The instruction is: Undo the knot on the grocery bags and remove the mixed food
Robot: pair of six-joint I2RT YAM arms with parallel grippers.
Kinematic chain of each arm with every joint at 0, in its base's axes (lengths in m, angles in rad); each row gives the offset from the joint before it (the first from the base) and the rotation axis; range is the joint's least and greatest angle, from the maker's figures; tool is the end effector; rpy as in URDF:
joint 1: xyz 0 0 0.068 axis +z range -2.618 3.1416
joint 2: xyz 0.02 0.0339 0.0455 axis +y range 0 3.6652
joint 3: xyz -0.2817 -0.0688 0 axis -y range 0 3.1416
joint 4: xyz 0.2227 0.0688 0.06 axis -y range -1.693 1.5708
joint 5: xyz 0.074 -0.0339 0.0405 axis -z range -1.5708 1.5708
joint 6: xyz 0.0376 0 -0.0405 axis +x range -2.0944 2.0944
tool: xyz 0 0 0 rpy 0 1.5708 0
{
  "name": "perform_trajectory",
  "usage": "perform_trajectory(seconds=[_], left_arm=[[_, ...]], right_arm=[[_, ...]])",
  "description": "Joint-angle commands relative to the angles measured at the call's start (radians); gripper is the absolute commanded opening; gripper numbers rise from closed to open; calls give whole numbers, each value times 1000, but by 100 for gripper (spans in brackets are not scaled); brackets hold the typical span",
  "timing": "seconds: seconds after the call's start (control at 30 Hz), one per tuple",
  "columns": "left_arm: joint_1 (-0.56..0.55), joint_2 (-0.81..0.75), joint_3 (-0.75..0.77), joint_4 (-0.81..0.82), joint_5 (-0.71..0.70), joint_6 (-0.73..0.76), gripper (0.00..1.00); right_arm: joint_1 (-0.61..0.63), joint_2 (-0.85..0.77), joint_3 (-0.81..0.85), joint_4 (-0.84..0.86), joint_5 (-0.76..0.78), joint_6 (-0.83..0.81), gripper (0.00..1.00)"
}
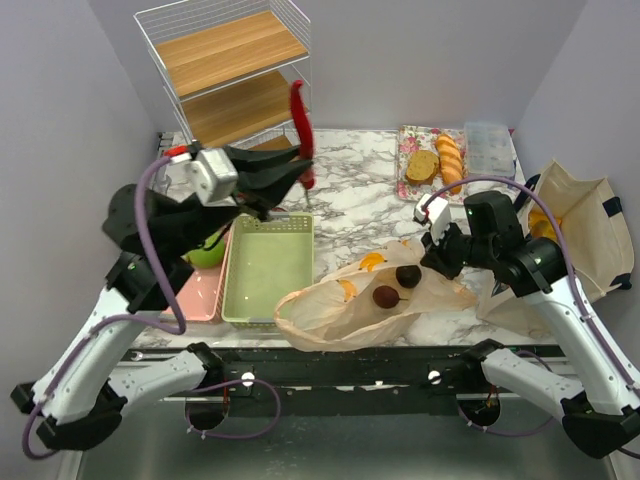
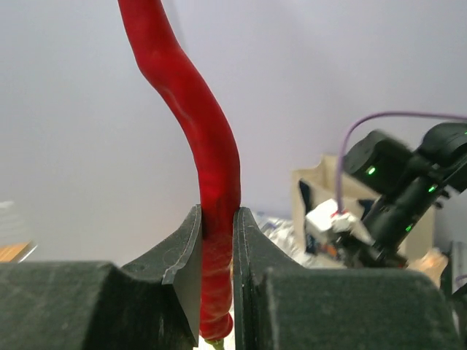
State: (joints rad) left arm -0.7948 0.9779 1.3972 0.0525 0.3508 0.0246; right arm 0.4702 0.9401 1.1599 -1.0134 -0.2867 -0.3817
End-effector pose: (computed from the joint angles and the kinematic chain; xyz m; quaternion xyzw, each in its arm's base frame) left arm 0.0881 -0.1082 0.5423 0.3413 0.4124 -0.3999 0.7440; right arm 0.1158 0.0708 0.3697 -0.4277 0.8117 0.1487 0.3688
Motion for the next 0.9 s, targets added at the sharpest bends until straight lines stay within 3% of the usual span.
perform_trajectory(seconds=[0.0, 0.2, 0.27, 0.37, 0.43, 0.53, 0.7, 0.87], left_arm=[[203, -121, 3, -391, 33, -30, 0], [578, -222, -68, -831, 38, 54, 0], [740, -220, -126, -949, 97, 100, 0], [990, -189, -234, -1041, 241, 261, 0], [1144, -96, -353, -987, 175, 473, 0], [1209, 8, -383, -891, 106, 577, 0], [1276, 156, -393, -814, 108, 653, 6], [1280, 282, -399, -783, 87, 631, 22]], right_arm=[[-2, -24, -15, 18, 28, 5, 1], [-3, -34, -19, 5, 26, -9, 1], [-3, -33, -22, 7, 17, -8, 1], [-3, -31, -23, 9, 10, -5, 1], [-2, -31, -24, 3, 6, -8, 1], [-2, -32, -25, 2, 5, -7, 1], [-2, -28, -15, 5, 4, 3, 1], [-2, -7, 17, 25, -3, 22, 1]])
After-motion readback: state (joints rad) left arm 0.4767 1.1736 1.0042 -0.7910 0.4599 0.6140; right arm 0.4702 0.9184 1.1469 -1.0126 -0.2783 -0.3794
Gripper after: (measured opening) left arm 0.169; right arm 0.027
